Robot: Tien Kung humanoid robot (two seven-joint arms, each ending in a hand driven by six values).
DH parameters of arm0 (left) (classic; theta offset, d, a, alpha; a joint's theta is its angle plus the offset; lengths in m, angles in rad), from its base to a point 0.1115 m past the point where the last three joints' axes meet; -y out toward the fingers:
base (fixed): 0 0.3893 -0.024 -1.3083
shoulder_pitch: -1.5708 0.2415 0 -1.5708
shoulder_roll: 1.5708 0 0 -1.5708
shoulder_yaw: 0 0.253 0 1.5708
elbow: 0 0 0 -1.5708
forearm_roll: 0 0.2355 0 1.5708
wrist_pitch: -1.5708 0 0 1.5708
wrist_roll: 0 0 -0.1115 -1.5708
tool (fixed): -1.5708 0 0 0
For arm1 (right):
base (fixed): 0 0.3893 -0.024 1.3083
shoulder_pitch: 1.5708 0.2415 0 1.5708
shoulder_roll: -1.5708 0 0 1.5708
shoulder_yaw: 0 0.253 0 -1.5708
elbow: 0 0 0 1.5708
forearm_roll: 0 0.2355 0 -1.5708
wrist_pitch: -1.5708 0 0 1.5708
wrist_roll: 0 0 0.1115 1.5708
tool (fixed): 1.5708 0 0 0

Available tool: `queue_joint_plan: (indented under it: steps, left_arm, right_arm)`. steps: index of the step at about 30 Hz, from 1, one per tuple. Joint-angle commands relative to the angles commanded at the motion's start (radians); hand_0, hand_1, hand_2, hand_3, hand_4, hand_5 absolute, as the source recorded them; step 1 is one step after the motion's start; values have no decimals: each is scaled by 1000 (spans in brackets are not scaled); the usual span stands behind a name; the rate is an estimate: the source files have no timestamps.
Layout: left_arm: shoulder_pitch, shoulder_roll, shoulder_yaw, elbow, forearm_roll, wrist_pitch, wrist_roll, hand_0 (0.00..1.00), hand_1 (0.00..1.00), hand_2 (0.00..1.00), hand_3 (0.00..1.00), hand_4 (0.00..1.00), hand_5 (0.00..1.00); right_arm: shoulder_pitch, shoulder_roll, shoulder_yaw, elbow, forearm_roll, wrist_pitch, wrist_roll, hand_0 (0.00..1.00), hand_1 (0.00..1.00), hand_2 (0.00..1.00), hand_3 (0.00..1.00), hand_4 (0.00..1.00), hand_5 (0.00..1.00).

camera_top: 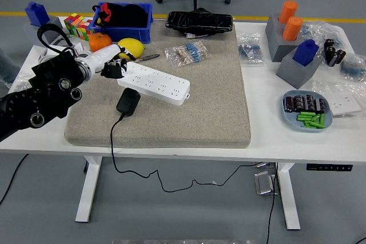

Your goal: Press the white button,pick up the black plug,place it near the board,insert it into the board

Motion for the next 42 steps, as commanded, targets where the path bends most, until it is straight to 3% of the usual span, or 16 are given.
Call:
queue_joint_plan:
  steps: [6, 12, 28, 35, 42]
  left_arm:
    - [-24, -28, 61, 40, -31, -2, 3, 2, 2, 114, 739, 2, 2]
    - [-52, -73, 122, 120, -68, -2, 10, 2, 2, 115, 738, 2, 2]
    - [-87, -162, 208, 288, -140, -1, 29, 2, 2, 115, 741, 2, 2]
    - [-96, -206, 269, 355, -162, 21, 40, 2, 2, 115, 741, 2, 2]
    - [-97, -227, 280, 388, -155, 57, 35, 2, 2, 114, 743, 2, 2]
  right_arm:
    - [-1, -2, -2, 0, 2, 0, 0, 763, 636, 640, 617, 707, 402]
    - [-1, -2, -8, 0, 5, 0, 0, 763, 636, 640, 617, 707, 402]
    - [2, -4, -35, 6, 11, 1, -1, 763, 636, 640, 616, 707, 402]
    - [2, -4, -52, 6, 15, 1, 0, 763, 636, 639, 616, 707, 403]
    - [2, -4, -60, 7, 17, 1, 0, 763, 636, 639, 616, 707, 403]
